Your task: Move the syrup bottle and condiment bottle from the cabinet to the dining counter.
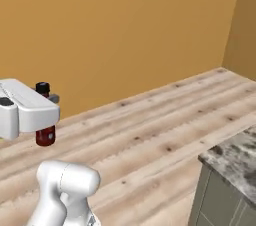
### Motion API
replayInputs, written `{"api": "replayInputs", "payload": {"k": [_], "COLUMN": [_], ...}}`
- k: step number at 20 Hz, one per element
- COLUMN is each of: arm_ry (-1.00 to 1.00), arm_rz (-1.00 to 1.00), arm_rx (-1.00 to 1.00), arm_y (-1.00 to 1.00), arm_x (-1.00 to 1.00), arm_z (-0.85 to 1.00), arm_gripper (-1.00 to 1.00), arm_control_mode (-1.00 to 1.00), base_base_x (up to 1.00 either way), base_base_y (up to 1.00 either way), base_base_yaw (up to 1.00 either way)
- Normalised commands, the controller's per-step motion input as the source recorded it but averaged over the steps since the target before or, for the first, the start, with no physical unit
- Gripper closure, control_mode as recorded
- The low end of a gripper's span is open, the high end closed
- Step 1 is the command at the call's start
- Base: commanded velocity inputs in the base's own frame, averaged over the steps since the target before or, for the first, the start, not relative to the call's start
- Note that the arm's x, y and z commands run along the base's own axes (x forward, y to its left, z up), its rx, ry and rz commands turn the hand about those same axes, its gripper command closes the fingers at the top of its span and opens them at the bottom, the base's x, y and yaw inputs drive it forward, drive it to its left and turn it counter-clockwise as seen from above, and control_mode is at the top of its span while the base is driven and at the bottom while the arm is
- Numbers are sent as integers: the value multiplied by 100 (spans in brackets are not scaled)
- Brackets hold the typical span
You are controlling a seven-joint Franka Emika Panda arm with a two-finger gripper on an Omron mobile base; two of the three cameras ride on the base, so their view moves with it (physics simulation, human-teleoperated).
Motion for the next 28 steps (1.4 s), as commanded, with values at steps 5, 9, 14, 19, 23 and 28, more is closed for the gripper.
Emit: {"api": "replayInputs", "payload": {"k": [5,9,14,19,23,28], "arm_ry": [0,0,0,0,0,0], "arm_rz": [0,0,0,0,0,0], "arm_rx": [0,0,0,0,0,0], "arm_y": [0,0,0,0,0,0], "arm_x": [0,0,0,0,0,0], "arm_z": [0,0,0,0,0,0], "arm_gripper": [100,100,100,100,100,100], "arm_control_mode": [100,100,100,100,100,100], "base_base_x": [59,100,100,100,99,65], "base_base_y": [8,77,100,94,61,49], "base_base_yaw": [-83,-54,-40,-42,-63,-82]}}
